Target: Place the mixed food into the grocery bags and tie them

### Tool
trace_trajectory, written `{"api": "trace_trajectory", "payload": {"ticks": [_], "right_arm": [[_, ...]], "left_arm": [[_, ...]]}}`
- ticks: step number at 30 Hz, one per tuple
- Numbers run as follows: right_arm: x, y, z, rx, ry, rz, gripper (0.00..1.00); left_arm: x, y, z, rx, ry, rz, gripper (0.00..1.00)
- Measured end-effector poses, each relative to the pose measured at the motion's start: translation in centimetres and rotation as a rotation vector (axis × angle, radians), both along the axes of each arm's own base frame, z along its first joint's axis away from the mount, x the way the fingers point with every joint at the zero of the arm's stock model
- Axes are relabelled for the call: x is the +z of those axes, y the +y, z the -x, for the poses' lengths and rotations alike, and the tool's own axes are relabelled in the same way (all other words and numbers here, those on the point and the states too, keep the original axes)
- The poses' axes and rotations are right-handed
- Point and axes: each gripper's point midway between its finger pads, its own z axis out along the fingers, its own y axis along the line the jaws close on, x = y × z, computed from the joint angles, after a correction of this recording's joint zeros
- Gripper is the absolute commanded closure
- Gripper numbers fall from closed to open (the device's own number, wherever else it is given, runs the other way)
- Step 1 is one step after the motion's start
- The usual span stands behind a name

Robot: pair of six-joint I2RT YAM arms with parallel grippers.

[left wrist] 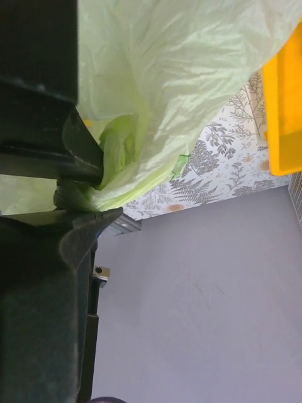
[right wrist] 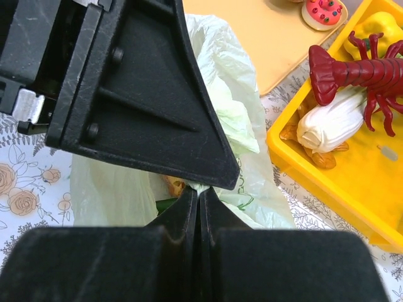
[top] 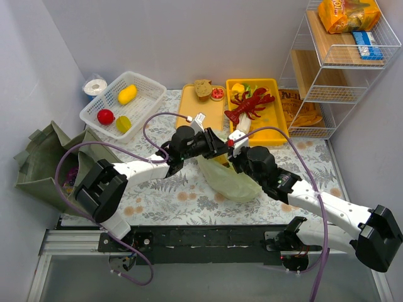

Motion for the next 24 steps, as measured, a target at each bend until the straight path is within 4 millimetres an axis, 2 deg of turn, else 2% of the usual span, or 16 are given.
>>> {"api": "trace_trajectory", "payload": {"ticks": [1, 3, 4, 7, 9, 12, 15, 21, 24], "right_arm": [[0.1, 0.0, 0.0, 0.000, -0.003, -0.001, 0.99], [0.0, 0.0, 0.0, 0.002, -0.003, 0.001, 0.97], [0.0, 0.0, 0.0, 0.004, -0.003, 0.002, 0.81], [-0.1, 0.3, 0.3, 0.027, 0.009, 0.000, 0.47], [-0.2, 0.8, 1.0, 0.068, 0.024, -0.005, 0.43], [0.1, 1.1, 1.9, 0.114, 0.048, -0.012, 0.44], [1.5, 1.2, 2.0, 0.150, 0.076, -0.059, 0.48], [7.3, -1.7, -2.1, 0.140, 0.090, -0.238, 0.69], [7.8, -1.9, -3.9, 0.179, 0.129, -0.255, 0.74]], "left_arm": [[-0.1, 0.0, 0.0, -0.001, 0.001, 0.000, 0.92], [-0.2, 0.0, 0.0, -0.003, 0.001, -0.001, 1.00], [-0.3, 0.0, 0.0, -0.004, 0.001, 0.000, 1.00], [-0.5, 0.1, 0.0, -0.005, -0.002, 0.002, 1.00], [-0.8, 0.4, -0.1, 0.000, -0.002, 0.002, 1.00], [-1.6, 0.9, -0.2, 0.007, 0.003, -0.010, 1.00], [-2.0, 1.2, -0.2, 0.006, 0.001, -0.020, 1.00], [-2.0, 1.6, 0.4, -0.017, -0.034, -0.003, 1.00], [-2.2, 1.7, 0.8, -0.033, -0.048, 0.005, 1.00]]}}
